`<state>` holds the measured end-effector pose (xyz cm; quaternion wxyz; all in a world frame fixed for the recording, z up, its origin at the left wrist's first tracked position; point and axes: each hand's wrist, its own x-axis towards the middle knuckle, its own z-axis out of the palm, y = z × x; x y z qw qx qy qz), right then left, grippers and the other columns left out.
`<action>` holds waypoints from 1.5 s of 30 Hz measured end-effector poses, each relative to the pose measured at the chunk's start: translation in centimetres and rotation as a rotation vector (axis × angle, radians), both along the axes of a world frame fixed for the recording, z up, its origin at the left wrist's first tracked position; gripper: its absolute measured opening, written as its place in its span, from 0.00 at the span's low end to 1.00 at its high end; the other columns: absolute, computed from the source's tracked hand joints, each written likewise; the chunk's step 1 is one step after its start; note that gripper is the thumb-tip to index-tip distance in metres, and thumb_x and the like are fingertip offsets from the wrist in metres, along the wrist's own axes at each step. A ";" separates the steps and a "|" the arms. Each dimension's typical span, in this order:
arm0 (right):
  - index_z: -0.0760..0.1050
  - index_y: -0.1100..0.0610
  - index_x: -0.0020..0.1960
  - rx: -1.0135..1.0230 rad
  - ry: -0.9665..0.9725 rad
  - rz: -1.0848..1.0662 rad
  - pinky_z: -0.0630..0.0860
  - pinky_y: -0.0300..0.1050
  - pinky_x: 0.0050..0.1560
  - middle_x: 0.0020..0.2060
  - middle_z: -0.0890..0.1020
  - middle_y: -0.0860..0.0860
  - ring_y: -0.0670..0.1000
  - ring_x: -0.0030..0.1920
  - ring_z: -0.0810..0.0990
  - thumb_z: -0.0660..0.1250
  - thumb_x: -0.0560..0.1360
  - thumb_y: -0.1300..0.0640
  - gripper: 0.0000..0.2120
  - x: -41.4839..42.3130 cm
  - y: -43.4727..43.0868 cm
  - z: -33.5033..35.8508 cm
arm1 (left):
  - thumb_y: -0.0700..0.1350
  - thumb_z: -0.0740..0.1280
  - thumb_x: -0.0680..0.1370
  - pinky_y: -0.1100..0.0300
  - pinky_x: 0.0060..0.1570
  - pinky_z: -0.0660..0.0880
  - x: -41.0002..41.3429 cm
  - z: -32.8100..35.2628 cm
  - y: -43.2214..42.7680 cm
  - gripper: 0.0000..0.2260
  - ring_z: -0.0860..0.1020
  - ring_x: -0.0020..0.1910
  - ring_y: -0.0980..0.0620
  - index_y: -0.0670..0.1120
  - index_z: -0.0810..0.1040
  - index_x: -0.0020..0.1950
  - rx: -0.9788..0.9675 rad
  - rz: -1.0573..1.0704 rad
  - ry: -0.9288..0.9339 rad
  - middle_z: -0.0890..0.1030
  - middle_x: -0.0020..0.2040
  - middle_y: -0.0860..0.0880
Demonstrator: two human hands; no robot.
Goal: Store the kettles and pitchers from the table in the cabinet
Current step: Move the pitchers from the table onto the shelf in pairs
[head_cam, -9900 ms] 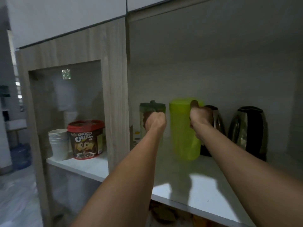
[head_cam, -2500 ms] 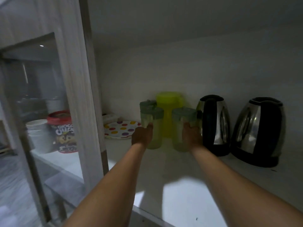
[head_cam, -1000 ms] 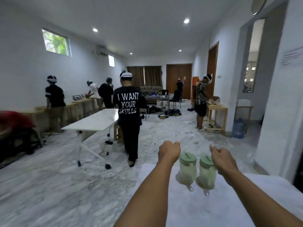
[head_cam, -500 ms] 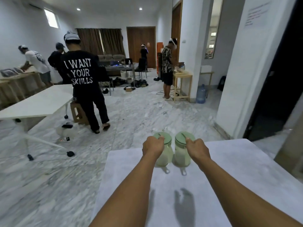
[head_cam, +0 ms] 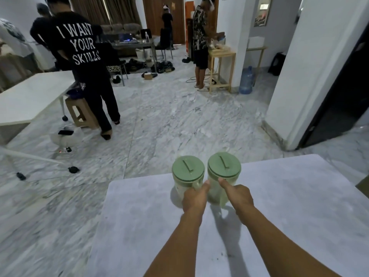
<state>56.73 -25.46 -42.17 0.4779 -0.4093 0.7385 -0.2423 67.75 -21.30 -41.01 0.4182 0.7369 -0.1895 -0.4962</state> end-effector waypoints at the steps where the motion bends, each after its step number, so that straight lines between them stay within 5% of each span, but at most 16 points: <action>1: 0.78 0.62 0.59 0.000 -0.043 0.000 0.76 0.58 0.61 0.57 0.80 0.59 0.62 0.60 0.78 0.69 0.72 0.37 0.30 0.2 -0.2 -0.1 | 0.58 0.68 0.74 0.50 0.62 0.74 0.1 -0.2 -0.2 0.24 0.78 0.57 0.42 0.42 0.79 0.62 -0.013 0.005 -0.013 0.82 0.57 0.44; 6: 0.79 0.57 0.51 0.018 -0.287 -0.056 0.74 0.53 0.53 0.55 0.82 0.55 0.57 0.53 0.78 0.70 0.75 0.45 0.16 1.3 -0.3 0.0 | 0.53 0.68 0.77 0.56 0.52 0.73 1.1 0.0 0.1 0.15 0.77 0.50 0.45 0.44 0.79 0.57 -0.055 0.003 -0.040 0.80 0.49 0.47; 12: 0.80 0.62 0.47 -0.096 -0.300 -0.135 0.68 0.44 0.36 0.42 0.86 0.57 0.56 0.41 0.83 0.62 0.80 0.47 0.18 1.3 2.1 3.3 | 0.52 0.61 0.79 0.54 0.52 0.77 3.6 3.9 2.1 0.17 0.82 0.49 0.43 0.40 0.83 0.49 -0.068 0.028 -0.043 0.85 0.49 0.42; 18: 0.78 0.62 0.47 -0.280 -0.335 -0.246 0.69 0.44 0.39 0.38 0.83 0.56 0.54 0.38 0.80 0.60 0.82 0.49 0.17 1.6 7.6 10.8 | 0.50 0.59 0.80 0.58 0.50 0.77 5.1 12.0 6.1 0.16 0.82 0.47 0.45 0.45 0.79 0.36 -0.234 -0.067 -0.028 0.86 0.49 0.43; 26: 0.78 0.60 0.54 -0.557 -0.293 -0.431 0.75 0.51 0.49 0.38 0.85 0.55 0.56 0.43 0.83 0.61 0.80 0.47 0.17 0.1 19.2 21.7 | 0.52 0.59 0.79 0.59 0.45 0.74 3.5 22.4 14.8 0.19 0.82 0.51 0.44 0.40 0.82 0.53 -0.512 -0.242 -0.012 0.85 0.50 0.44; 29: 0.79 0.61 0.50 -0.645 -0.265 -0.487 0.73 0.43 0.37 0.37 0.84 0.55 0.55 0.39 0.82 0.61 0.81 0.50 0.15 -1.9 24.1 25.4 | 0.50 0.59 0.79 0.59 0.41 0.73 0.8 24.7 17.5 0.15 0.81 0.43 0.47 0.43 0.81 0.46 -0.551 -0.326 0.058 0.84 0.43 0.47; 32: 0.80 0.59 0.48 -0.729 -0.222 -0.582 0.72 0.43 0.36 0.35 0.84 0.54 0.55 0.39 0.83 0.61 0.80 0.49 0.16 -5.2 28.5 28.2 | 0.48 0.59 0.79 0.57 0.43 0.76 -3.5 26.9 20.1 0.12 0.78 0.36 0.49 0.46 0.78 0.40 -0.623 -0.426 0.122 0.82 0.38 0.47; 34: 0.80 0.57 0.47 -0.765 -0.172 -0.641 0.69 0.42 0.34 0.37 0.85 0.53 0.53 0.39 0.83 0.59 0.81 0.47 0.16 -8.0 31.5 29.6 | 0.47 0.59 0.78 0.53 0.49 0.78 -7.1 28.1 21.6 0.12 0.78 0.37 0.48 0.45 0.79 0.41 -0.668 -0.489 0.168 0.81 0.38 0.46; 39: 0.78 0.59 0.53 -0.857 -0.093 -0.830 0.71 0.38 0.28 0.42 0.84 0.56 0.50 0.34 0.81 0.59 0.82 0.49 0.15 -17.3 39.4 32.0 | 0.46 0.60 0.75 0.54 0.45 0.79 -18.2 30.0 26.6 0.13 0.79 0.34 0.49 0.41 0.82 0.47 -0.708 -0.670 0.254 0.81 0.34 0.47; 45: 0.77 0.58 0.39 -0.881 0.062 -1.082 0.73 0.44 0.42 0.35 0.84 0.55 0.54 0.36 0.81 0.58 0.81 0.47 0.20 -31.5 49.7 32.3 | 0.43 0.58 0.75 0.54 0.48 0.79 -33.4 31.3 34.7 0.12 0.79 0.36 0.48 0.42 0.80 0.41 -0.728 -0.915 0.354 0.82 0.37 0.46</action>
